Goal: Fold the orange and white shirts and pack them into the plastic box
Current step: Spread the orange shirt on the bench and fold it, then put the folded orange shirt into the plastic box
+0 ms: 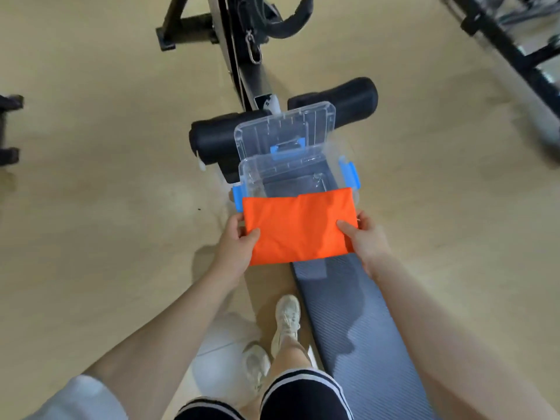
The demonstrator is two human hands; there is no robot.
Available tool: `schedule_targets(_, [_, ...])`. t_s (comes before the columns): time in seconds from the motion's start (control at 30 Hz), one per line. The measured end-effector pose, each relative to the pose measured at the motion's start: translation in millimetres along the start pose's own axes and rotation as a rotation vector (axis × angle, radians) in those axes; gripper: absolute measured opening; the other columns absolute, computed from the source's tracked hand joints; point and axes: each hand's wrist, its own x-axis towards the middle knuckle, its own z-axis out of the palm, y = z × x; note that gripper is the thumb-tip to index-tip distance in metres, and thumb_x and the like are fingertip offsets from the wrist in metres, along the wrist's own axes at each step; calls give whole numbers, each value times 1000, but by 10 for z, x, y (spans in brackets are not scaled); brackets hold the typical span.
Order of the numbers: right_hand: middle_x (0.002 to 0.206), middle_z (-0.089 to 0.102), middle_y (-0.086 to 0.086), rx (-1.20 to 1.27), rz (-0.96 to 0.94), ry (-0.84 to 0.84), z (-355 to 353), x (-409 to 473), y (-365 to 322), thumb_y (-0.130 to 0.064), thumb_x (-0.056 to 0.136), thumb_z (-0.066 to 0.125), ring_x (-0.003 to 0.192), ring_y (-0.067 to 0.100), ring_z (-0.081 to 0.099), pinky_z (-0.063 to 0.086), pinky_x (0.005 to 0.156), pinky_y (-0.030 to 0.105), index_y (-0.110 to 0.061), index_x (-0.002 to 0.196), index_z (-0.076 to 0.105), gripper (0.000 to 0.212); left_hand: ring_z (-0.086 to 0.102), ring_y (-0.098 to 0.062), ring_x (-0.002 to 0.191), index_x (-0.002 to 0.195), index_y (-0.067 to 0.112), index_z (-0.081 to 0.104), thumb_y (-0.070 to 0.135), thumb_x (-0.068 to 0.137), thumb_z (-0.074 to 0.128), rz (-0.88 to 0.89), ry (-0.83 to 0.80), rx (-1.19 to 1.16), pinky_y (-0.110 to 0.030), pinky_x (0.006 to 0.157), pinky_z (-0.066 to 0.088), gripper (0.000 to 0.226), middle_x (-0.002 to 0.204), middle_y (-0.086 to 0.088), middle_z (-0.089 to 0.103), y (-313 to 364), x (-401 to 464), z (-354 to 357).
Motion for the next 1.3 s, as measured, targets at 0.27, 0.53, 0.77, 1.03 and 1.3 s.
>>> schedule_targets(0.27, [63, 52, -1, -287, 21, 127, 361, 1363, -273, -10, 82, 57, 65, 21, 51, 44, 67, 35, -21, 74, 51, 15, 59, -25, 97, 110, 13, 50, 10, 92, 49, -65, 23, 202, -40, 91, 46, 19, 114, -12, 61, 193, 1193, 220])
schedule_targets(0.53, [111, 63, 23, -525, 191, 153, 609, 2207, 82, -11, 89, 45, 105, 37, 58, 44, 85, 40, -1, 112, 55, 26, 56, -32, 105, 115, -1, 47, 6, 92, 46, -164, 115, 491, -27, 76, 35, 24, 115, -19, 58, 48, 2080, 724])
schedule_targets(0.77, [123, 55, 23, -623, 214, 174, 609, 2138, 46, -3, 86, 41, 114, 36, 52, 41, 86, 37, 2, 120, 45, 34, 45, -36, 124, 136, -4, 30, 9, 85, 56, -296, -63, 715, -38, 100, 37, 59, 137, -24, 42, -123, 2274, 727])
schedule_targets(1.03, [98, 63, 3, -220, 51, 290, 489, 779, -194, -10, 90, 49, 85, 14, 52, 37, 62, 10, -10, 101, 61, 17, 61, -31, 102, 109, 7, 60, 8, 87, 51, -25, -414, 689, -39, 97, 46, 24, 113, -17, 64, 304, 1622, 502])
schedule_targets(1.3, [94, 67, 14, 31, 269, 550, 121, -1420, 588, -22, 91, 48, 91, 32, 61, 47, 78, 37, -12, 79, 57, 17, 49, -11, 59, 97, 12, 51, 1, 89, 41, 205, -862, 844, -22, 55, 36, 17, 86, -9, 58, 393, 171, 789])
